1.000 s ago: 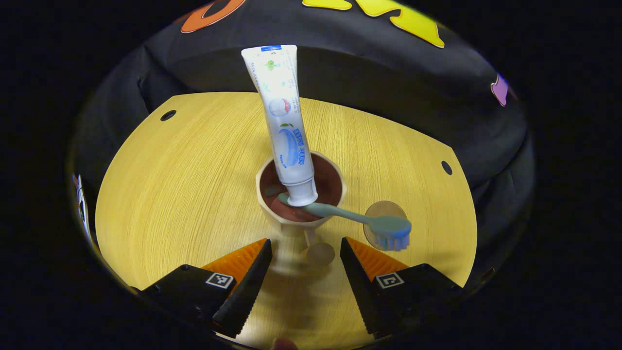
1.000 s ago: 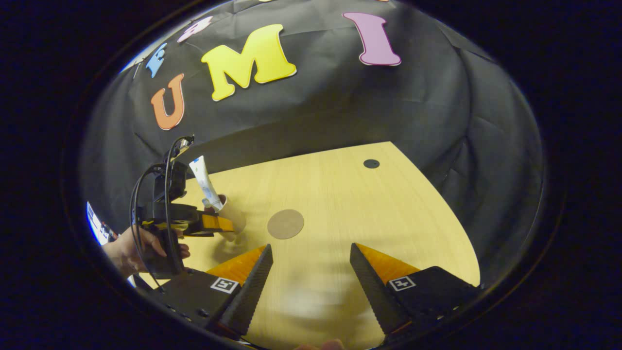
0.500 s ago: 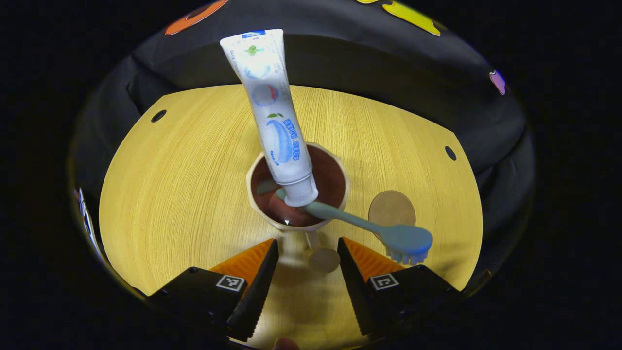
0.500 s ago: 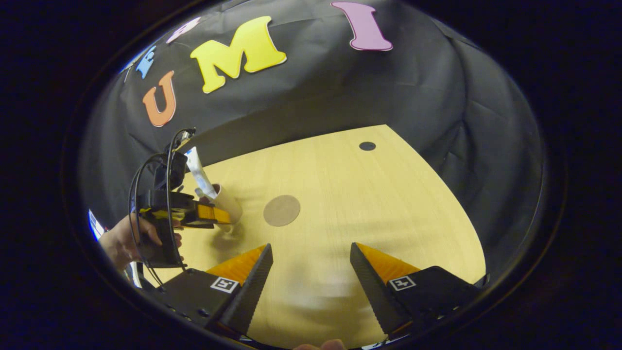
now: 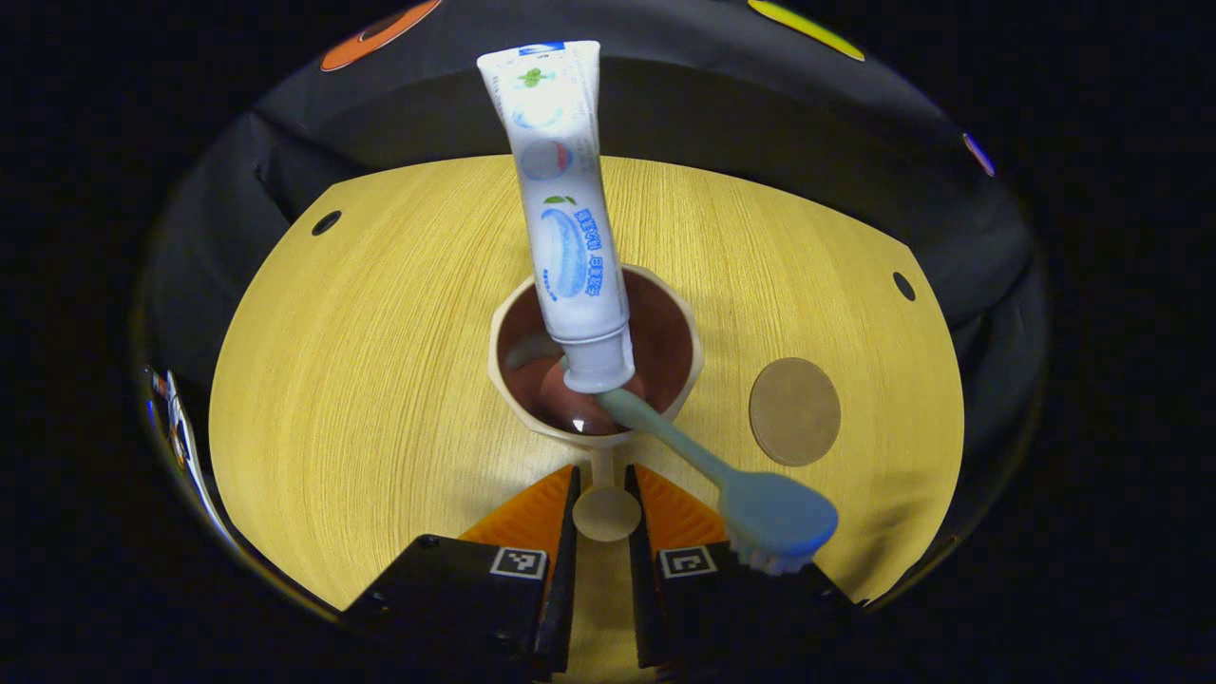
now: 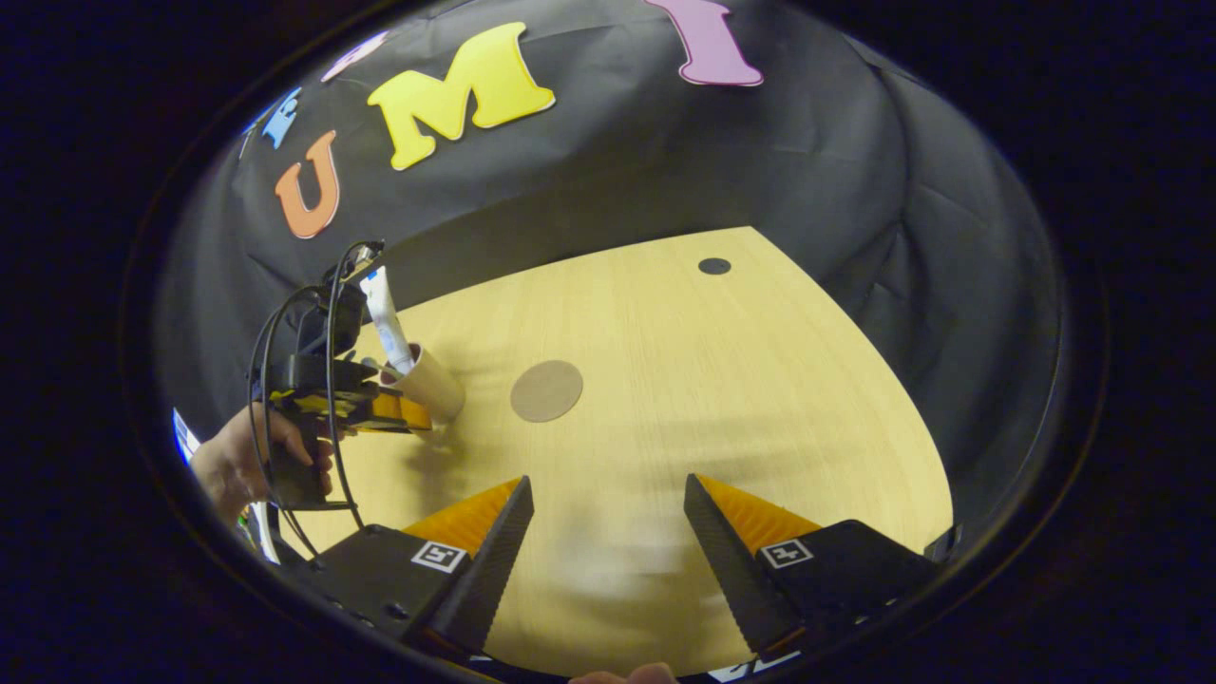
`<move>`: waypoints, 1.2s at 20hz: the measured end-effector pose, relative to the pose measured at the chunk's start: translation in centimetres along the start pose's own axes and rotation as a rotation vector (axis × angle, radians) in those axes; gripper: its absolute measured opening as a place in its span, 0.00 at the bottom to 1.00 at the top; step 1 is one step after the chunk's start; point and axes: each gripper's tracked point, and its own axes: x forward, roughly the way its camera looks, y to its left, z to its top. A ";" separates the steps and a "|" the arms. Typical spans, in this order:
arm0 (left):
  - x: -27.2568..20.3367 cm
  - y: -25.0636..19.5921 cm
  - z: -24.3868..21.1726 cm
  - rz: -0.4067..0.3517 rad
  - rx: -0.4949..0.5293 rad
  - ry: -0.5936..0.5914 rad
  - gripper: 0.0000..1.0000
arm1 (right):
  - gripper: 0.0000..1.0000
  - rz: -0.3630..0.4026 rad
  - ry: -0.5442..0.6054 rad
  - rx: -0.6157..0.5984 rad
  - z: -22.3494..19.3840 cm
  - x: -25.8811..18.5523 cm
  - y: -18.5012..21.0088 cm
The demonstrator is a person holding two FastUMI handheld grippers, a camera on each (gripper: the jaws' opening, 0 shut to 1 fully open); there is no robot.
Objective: Put the toothbrush and toothpaste on the desktop into the cup, then pick up the cup and place it on the coaster on the desktop.
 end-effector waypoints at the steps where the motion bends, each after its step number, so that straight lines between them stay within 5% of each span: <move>1: -0.1 0.0 0.0 0.000 0.006 -0.004 0.29 | 0.96 0.000 0.004 0.002 -0.1 0.0 0.0; 10: -0.5 -0.2 0.4 -0.007 0.021 -0.108 0.12 | 0.96 -0.013 0.011 -0.004 -0.2 -0.3 -0.4; 24: -1.9 -0.2 -1.1 -0.034 0.029 -0.185 0.11 | 0.93 0.001 0.040 -0.026 -0.4 -0.4 -0.5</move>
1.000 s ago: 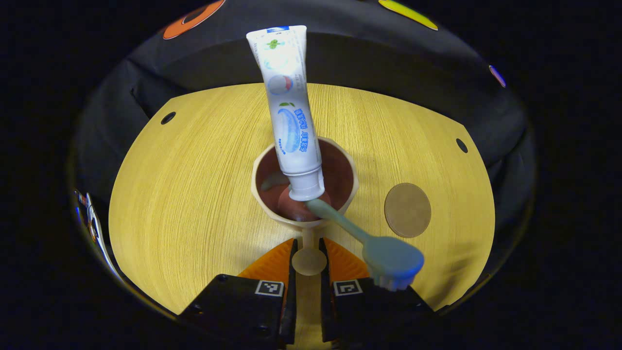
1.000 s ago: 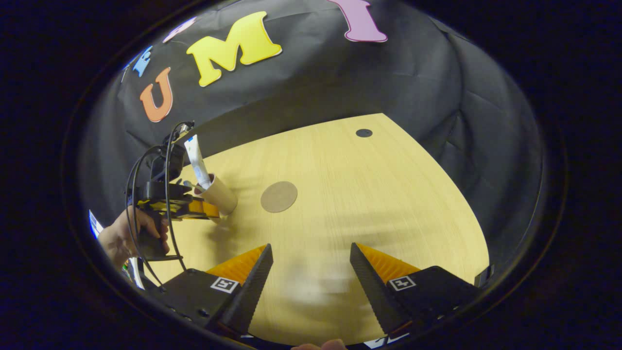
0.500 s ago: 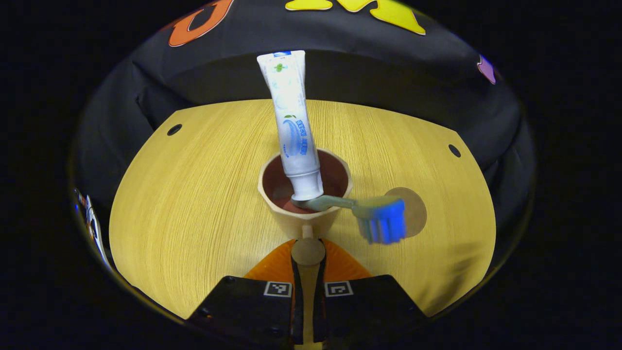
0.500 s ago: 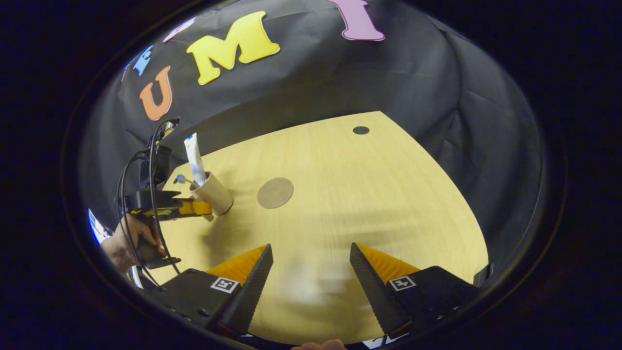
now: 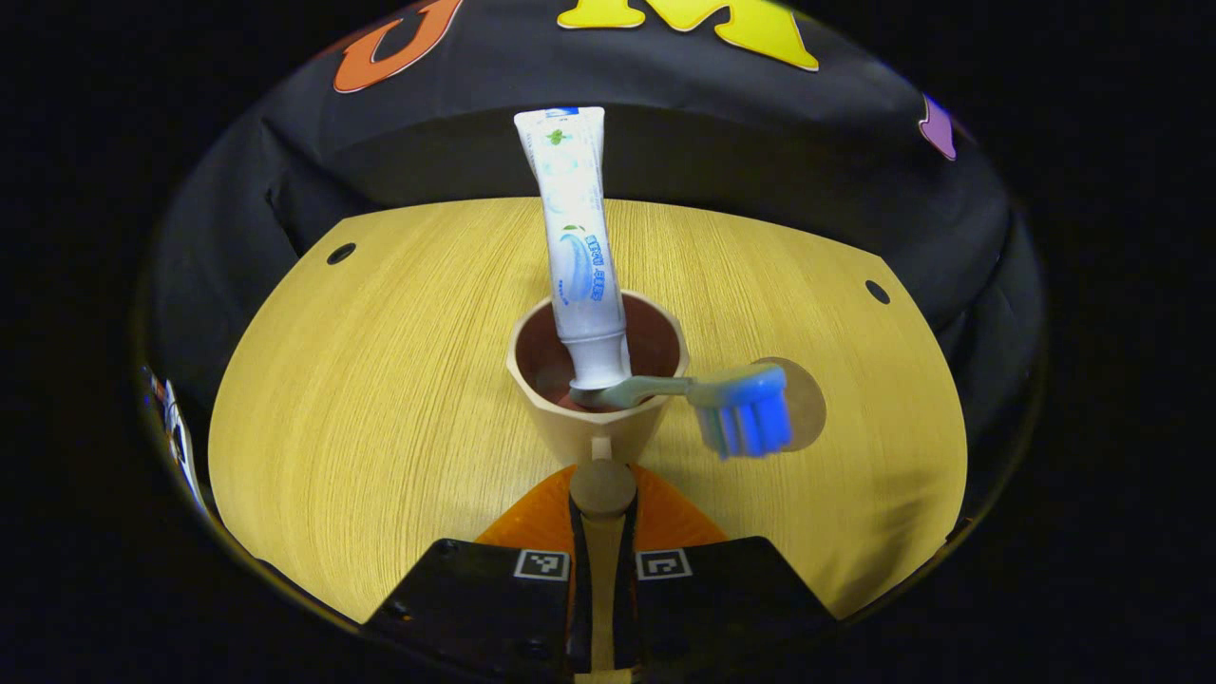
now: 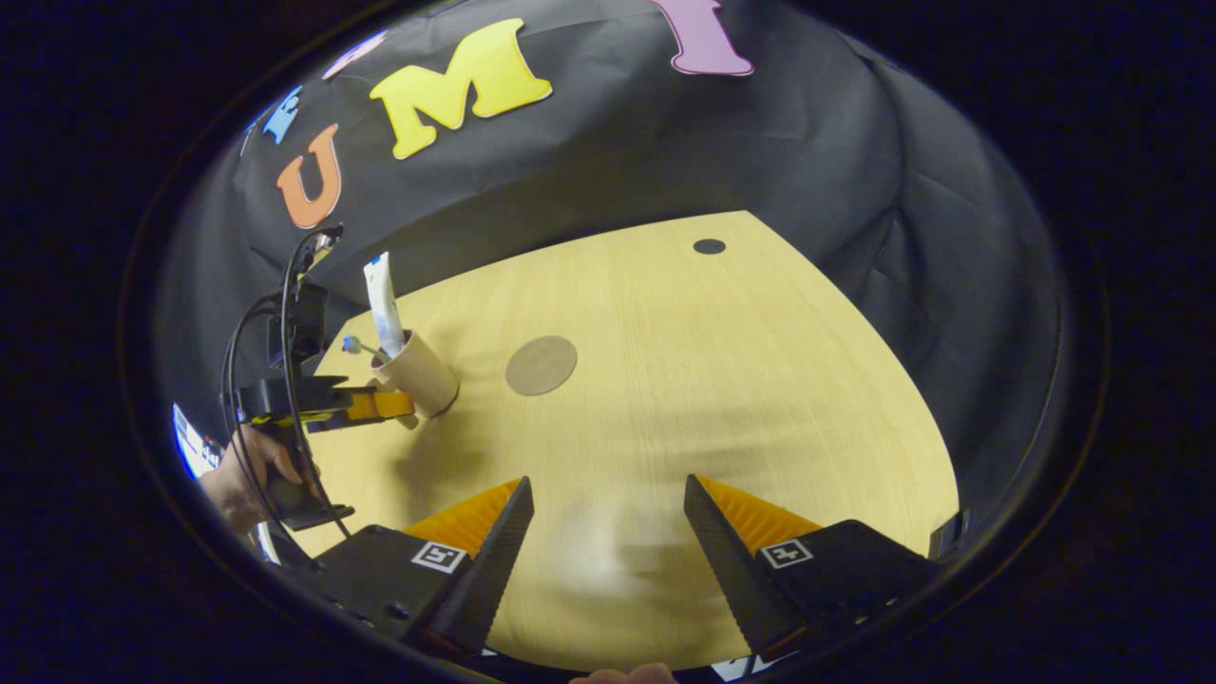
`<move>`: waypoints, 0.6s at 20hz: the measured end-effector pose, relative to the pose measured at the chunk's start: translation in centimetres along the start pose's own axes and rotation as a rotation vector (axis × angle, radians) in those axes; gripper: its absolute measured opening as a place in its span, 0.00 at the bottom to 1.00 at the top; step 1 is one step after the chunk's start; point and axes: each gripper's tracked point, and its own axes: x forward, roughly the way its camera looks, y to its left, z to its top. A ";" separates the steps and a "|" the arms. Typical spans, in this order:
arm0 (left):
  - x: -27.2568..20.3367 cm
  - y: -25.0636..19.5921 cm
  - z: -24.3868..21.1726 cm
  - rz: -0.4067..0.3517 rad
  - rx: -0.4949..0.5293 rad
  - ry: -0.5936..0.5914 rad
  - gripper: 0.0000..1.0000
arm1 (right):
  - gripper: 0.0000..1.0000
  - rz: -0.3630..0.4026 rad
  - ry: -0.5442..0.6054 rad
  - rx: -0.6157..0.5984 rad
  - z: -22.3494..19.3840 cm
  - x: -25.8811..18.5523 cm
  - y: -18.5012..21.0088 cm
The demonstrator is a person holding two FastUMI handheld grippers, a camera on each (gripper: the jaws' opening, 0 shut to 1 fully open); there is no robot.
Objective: Put the toothbrush and toothpaste on the desktop into the cup, then pick up the cup and place it on the coaster on the desktop.
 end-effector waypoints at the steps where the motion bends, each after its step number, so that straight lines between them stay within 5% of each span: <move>1: -0.1 -0.1 -0.3 -0.013 -0.002 0.004 0.14 | 0.96 0.003 -0.002 -0.001 0.0 0.0 0.1; 9: -1.5 -1.4 -2.1 -0.077 -0.003 0.124 0.39 | 0.96 0.024 0.027 0.018 -1.0 0.0 -0.1; 12: -2.4 -1.9 -1.5 -0.093 0.002 0.146 0.59 | 0.96 0.022 0.026 0.040 -0.5 0.2 -0.7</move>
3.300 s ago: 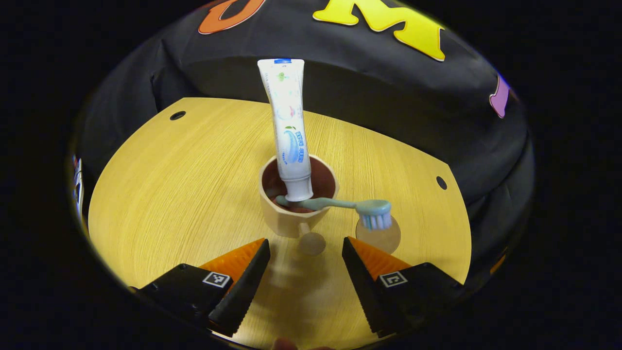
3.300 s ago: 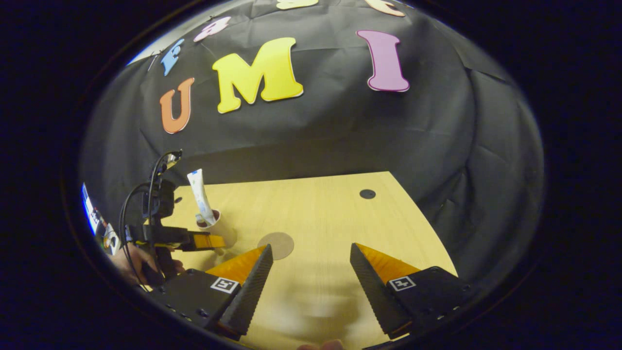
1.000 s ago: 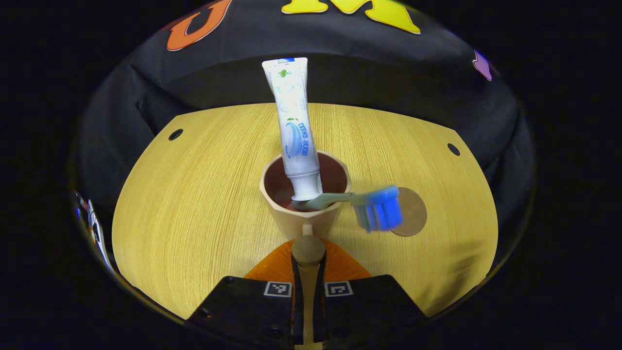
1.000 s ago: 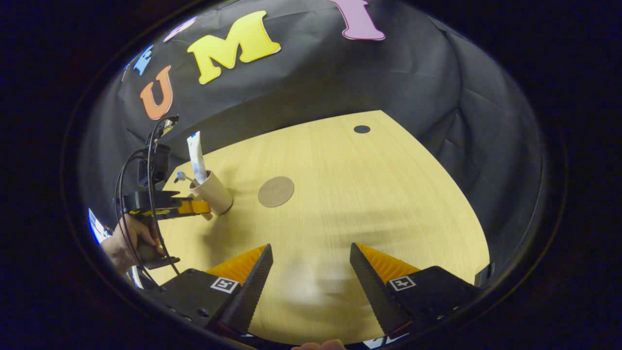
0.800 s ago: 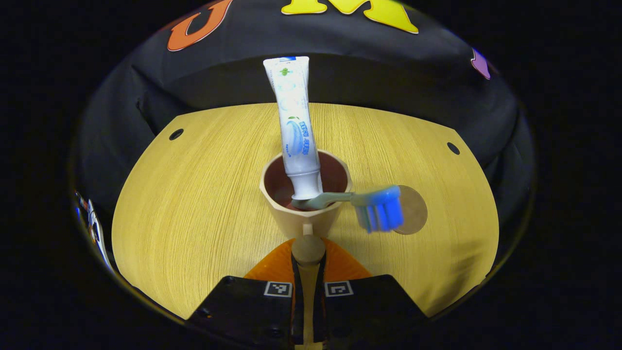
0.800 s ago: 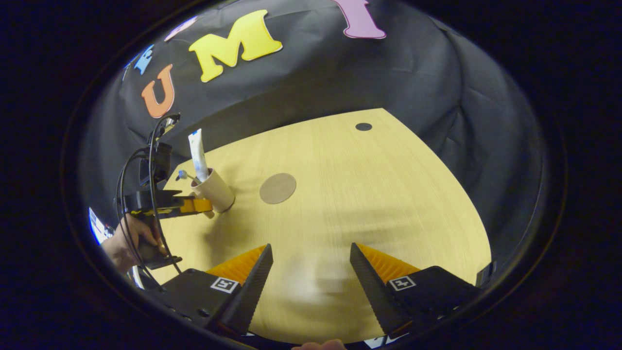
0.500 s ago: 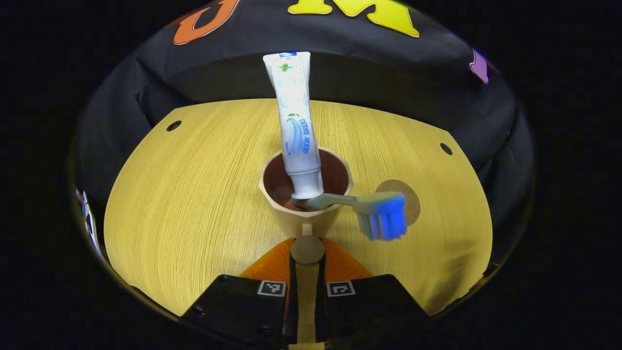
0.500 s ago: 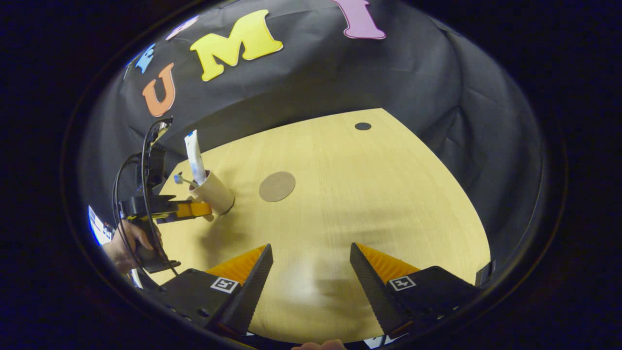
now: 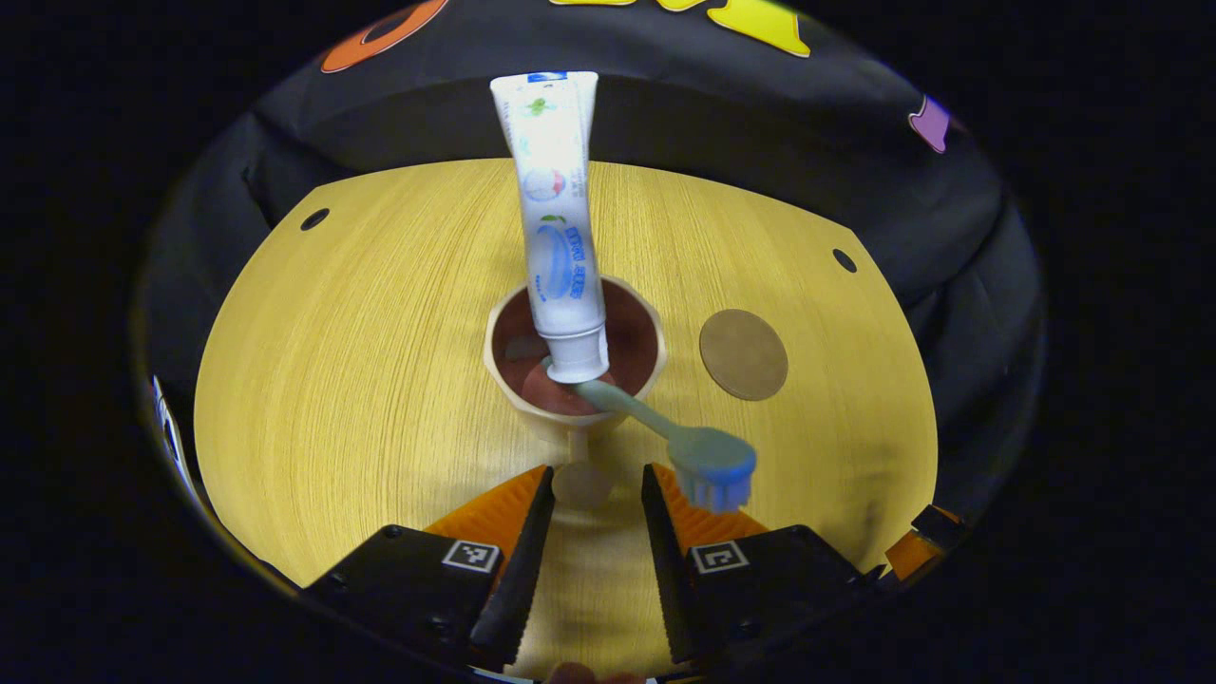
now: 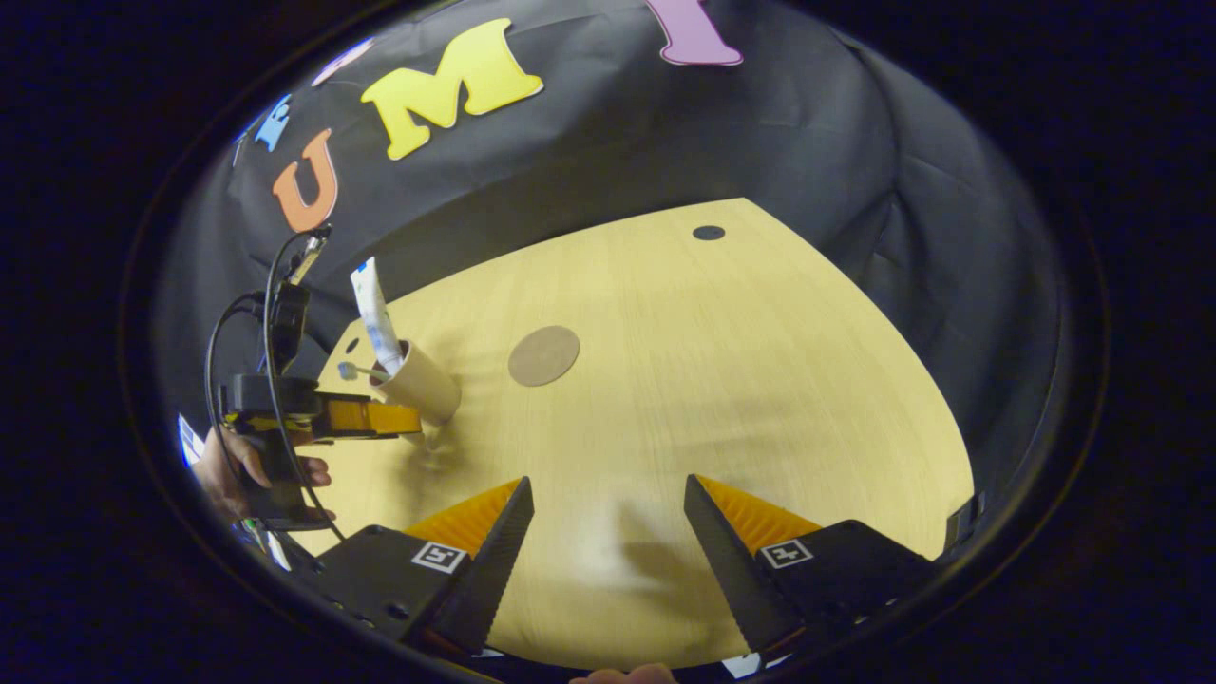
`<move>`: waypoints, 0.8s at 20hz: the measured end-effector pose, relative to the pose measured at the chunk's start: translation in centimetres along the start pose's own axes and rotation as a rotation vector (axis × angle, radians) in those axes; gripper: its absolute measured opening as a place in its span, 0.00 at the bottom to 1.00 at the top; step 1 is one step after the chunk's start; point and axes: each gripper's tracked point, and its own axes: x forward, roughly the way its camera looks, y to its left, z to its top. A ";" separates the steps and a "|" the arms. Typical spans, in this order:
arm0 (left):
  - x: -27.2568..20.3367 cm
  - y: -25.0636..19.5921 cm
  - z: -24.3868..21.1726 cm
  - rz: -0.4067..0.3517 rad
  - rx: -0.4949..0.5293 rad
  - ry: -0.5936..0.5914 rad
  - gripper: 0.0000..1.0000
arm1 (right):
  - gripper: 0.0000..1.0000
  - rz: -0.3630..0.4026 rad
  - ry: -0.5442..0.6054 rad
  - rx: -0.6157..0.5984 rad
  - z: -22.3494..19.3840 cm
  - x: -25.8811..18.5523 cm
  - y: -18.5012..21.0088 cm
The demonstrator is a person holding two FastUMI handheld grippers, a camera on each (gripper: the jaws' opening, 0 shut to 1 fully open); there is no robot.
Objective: Put the toothbrush and toothpaste on the desktop into the cup, then pick up the cup and place it on the coaster on the desktop.
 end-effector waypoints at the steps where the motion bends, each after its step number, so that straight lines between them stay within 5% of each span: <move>1: -0.2 0.2 0.3 0.002 -0.005 0.008 0.62 | 0.96 0.000 0.003 0.008 0.1 0.2 -0.1; 3: 0.1 0.8 0.9 0.010 -0.009 0.029 0.63 | 0.96 0.002 0.009 0.028 0.4 0.5 -0.1; 4: 0.2 1.1 1.1 0.010 -0.008 0.044 0.73 | 0.96 0.003 0.009 0.038 0.6 0.5 -0.2; 7: 0.8 2.0 1.1 0.023 0.016 0.102 0.73 | 0.96 -0.005 0.005 0.055 1.0 0.5 -0.3; 8: 0.8 2.1 1.2 0.028 0.031 0.122 0.62 | 0.96 -0.009 0.004 0.058 1.1 0.4 -0.4; 9: 1.0 2.3 1.1 0.031 0.044 0.143 0.73 | 0.96 -0.015 0.005 0.062 1.3 0.4 -0.5; 12: 1.3 2.9 1.2 0.038 0.071 0.196 0.73 | 0.96 -0.029 0.009 0.077 1.3 0.3 -0.9; 13: 1.3 3.0 1.2 0.036 0.076 0.210 0.62 | 0.96 -0.033 0.008 0.082 1.5 0.4 -0.9; 16: 1.5 3.4 0.8 0.025 0.068 0.266 0.57 | 0.96 -0.042 0.004 0.090 1.6 0.2 -1.3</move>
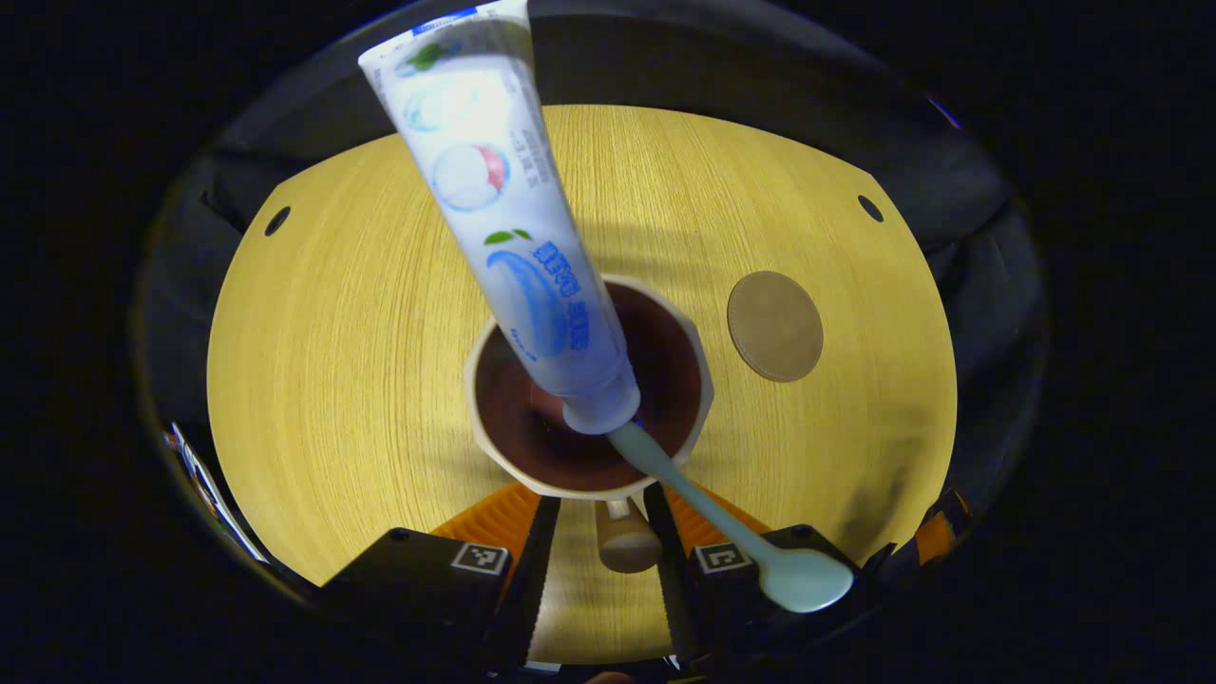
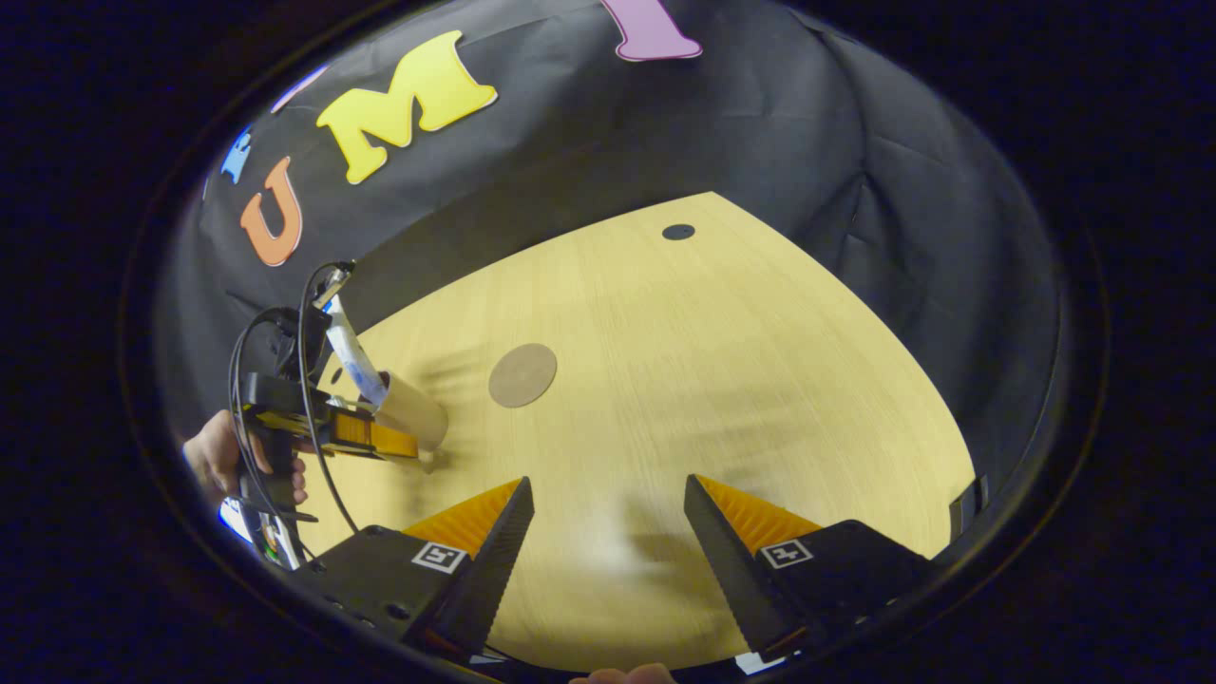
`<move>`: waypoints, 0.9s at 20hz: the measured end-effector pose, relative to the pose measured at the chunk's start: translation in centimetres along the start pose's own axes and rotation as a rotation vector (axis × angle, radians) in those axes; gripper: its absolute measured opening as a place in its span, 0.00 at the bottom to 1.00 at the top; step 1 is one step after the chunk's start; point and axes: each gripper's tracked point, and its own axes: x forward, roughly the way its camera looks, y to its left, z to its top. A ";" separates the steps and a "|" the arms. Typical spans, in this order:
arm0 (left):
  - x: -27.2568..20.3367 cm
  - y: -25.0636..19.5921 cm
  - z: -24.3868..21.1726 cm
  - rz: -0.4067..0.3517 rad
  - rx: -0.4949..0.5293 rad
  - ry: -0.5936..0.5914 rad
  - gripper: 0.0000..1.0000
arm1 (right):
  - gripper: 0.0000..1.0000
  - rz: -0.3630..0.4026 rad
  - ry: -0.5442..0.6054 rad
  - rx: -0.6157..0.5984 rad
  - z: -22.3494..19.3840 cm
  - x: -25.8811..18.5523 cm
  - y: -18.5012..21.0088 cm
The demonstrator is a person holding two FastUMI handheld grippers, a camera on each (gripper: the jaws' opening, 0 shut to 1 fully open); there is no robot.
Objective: Put the toothbrush and toothpaste on the desktop into the cup, then pick up the cup and place it on the coaster on the desktop.
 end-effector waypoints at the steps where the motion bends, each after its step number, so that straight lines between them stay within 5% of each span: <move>1: 0.0 0.3 -0.2 0.012 -0.009 0.021 0.58 | 0.96 -0.002 -0.001 0.001 0.1 0.0 0.0; 2: -0.3 0.7 -0.2 0.029 -0.006 0.032 0.36 | 0.96 -0.002 0.000 0.001 -0.1 0.0 -0.2; 3: -0.5 0.9 0.1 0.032 0.002 0.030 0.32 | 0.96 -0.002 0.002 0.001 -0.1 0.0 -0.3; 9: -3.2 1.7 2.1 0.087 0.064 -0.032 0.25 | 0.96 0.002 0.005 0.002 0.0 -0.1 -1.0; 12: -6.1 1.7 1.3 0.043 0.059 -0.034 0.24 | 0.96 0.003 0.001 0.012 0.3 -0.1 -1.5; 13: -7.1 4.4 5.7 0.019 0.043 -0.018 0.24 | 0.96 0.003 -0.002 0.015 0.3 -0.1 -1.7; 18: -10.5 2.2 5.9 -0.004 0.080 -0.077 0.21 | 0.93 -0.010 -0.004 0.031 -0.3 -0.7 -3.7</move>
